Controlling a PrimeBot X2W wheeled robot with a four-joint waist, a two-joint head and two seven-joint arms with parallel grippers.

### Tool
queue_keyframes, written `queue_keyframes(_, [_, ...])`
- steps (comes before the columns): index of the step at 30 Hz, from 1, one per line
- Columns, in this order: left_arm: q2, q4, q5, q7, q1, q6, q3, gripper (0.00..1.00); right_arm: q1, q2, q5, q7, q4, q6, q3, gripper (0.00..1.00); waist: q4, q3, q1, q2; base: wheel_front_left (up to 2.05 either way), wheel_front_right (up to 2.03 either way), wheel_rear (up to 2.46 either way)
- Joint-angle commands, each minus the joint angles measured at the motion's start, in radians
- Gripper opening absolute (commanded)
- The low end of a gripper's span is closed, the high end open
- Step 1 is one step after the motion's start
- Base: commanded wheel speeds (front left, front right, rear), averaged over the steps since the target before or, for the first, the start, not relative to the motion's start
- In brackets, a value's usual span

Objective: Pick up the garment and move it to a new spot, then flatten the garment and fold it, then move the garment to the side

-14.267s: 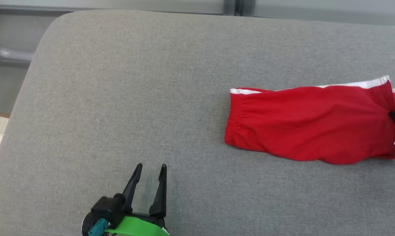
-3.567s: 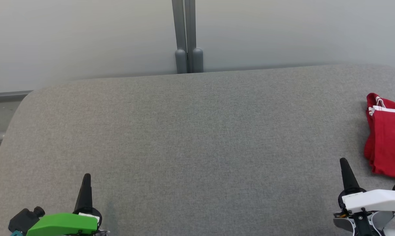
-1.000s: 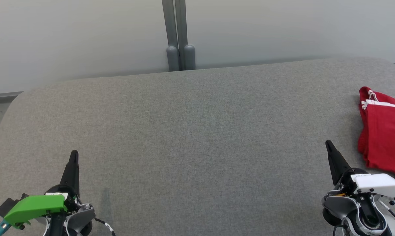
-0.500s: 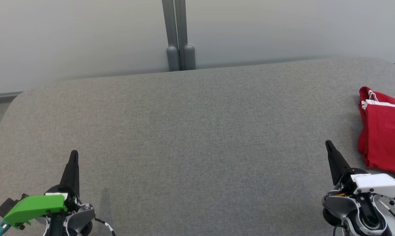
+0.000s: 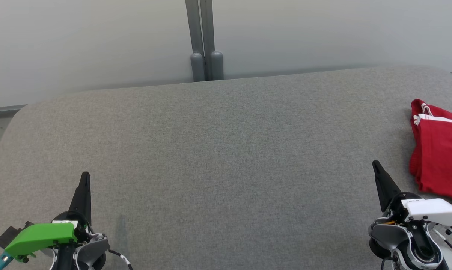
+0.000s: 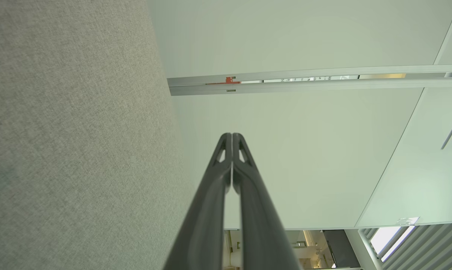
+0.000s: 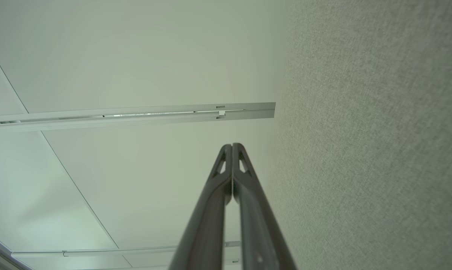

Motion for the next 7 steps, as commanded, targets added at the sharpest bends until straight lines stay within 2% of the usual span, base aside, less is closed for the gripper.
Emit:
queue_keyframes(1, [0.001, 0.000, 0.001, 0.001, -0.016, -0.006, 0.004, 0.00, -0.005, -0.001, 0.007, 0.003, 0.001, 0.000, 0.001, 0.00, 0.000, 0.000, 0.0000, 0.0000, 0.00, 0.00, 0.00])
queue_keyframes(7, [0.000, 0.000, 0.002, 0.003, -0.016, -0.006, 0.006, 0.00, -0.005, -0.001, 0.007, 0.003, 0.001, 0.001, 0.001, 0.00, 0.000, 0.000, 0.0000, 0.0000, 0.00, 0.00, 0.00])
